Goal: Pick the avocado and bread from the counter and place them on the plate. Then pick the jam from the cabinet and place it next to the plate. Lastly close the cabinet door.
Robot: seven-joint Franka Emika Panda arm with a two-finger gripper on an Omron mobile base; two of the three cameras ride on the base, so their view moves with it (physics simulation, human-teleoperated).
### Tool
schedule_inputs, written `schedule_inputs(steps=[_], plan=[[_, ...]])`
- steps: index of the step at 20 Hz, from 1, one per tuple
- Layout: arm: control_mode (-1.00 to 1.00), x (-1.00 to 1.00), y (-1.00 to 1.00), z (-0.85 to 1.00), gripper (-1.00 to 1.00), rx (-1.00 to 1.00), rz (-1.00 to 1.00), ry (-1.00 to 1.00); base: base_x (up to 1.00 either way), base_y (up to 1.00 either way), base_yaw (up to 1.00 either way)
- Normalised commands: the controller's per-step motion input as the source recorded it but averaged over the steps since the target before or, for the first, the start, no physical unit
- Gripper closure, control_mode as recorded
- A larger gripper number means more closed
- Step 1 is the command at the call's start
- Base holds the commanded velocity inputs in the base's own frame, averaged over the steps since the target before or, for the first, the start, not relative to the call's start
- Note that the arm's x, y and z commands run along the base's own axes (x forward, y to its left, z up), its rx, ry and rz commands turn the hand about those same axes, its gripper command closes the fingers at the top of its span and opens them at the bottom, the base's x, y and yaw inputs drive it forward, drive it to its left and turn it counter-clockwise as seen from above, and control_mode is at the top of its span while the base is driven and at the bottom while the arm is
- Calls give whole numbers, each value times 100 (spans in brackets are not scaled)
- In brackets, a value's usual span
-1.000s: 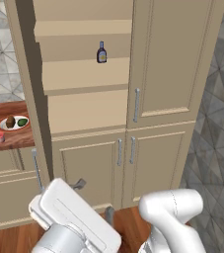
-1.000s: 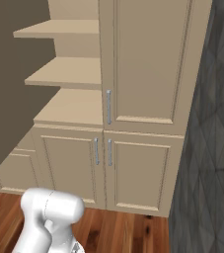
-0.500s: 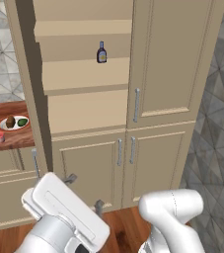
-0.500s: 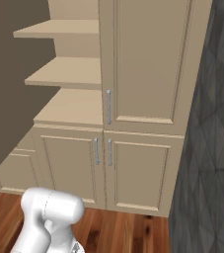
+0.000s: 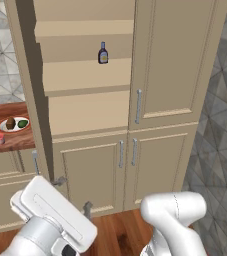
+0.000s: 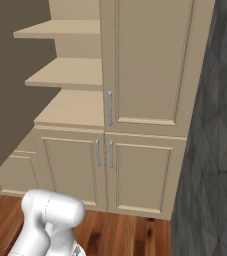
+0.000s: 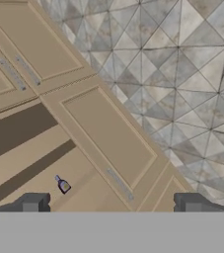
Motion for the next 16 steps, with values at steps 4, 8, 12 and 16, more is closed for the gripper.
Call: schedule_inputs(steps=[4,8,12,16], plan=[[-100,24,14,-11,-100,0,0,0,0,0,0],[-100,20,3,-7,-100,0,0,0,0,0,0],[-100,18,0,-8,-100,0,0,0,0,0,0],[-100,12,0,-8,-100,0,0,0,0,0,0]])
